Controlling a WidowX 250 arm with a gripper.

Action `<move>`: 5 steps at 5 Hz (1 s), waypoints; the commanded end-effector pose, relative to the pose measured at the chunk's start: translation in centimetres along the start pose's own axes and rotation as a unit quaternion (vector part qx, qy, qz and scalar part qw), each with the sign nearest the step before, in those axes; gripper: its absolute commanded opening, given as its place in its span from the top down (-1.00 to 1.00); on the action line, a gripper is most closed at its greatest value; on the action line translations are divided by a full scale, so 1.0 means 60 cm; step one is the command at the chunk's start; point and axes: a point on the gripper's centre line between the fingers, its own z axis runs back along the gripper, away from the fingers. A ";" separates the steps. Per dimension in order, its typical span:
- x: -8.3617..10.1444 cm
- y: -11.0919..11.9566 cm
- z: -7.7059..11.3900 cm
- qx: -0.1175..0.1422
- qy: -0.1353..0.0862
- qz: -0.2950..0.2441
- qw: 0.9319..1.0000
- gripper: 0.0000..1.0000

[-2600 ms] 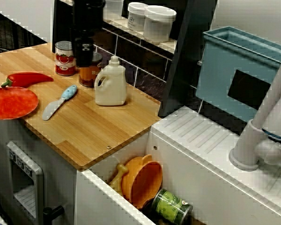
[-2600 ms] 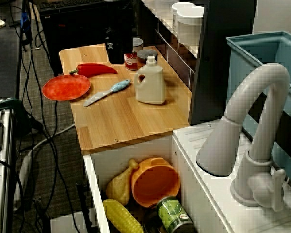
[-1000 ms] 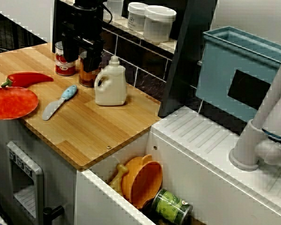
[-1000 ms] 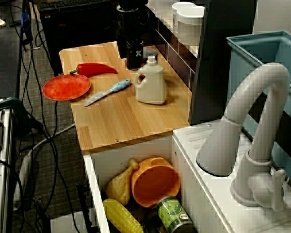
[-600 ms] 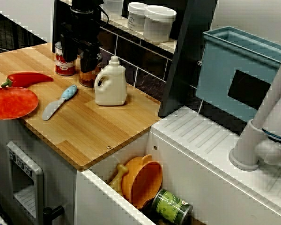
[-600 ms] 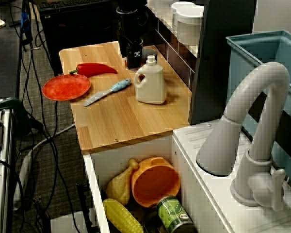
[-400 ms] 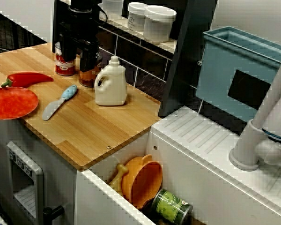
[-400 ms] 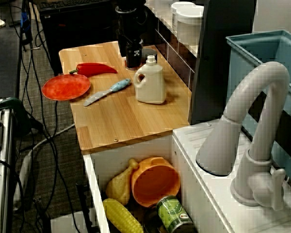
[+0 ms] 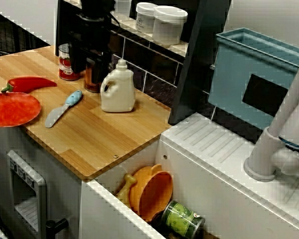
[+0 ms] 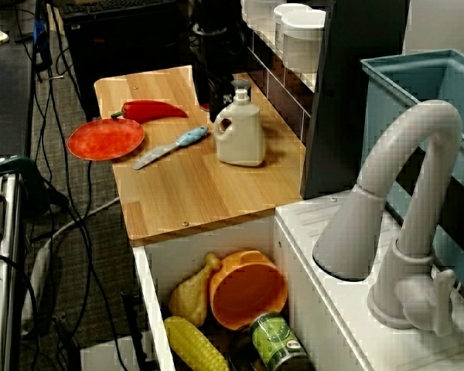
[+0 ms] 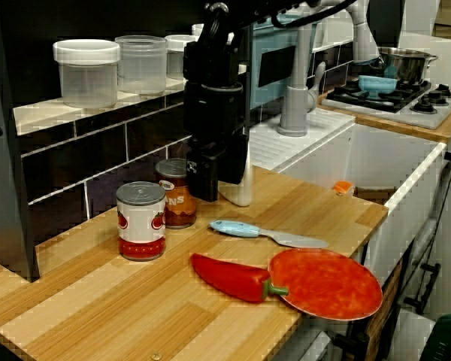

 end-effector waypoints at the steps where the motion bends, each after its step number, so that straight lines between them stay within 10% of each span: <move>1: 0.006 -0.046 0.006 -0.008 0.004 -0.005 1.000 -1.00; 5: -0.042 -0.063 0.004 -0.013 0.006 -0.057 0.998 -1.00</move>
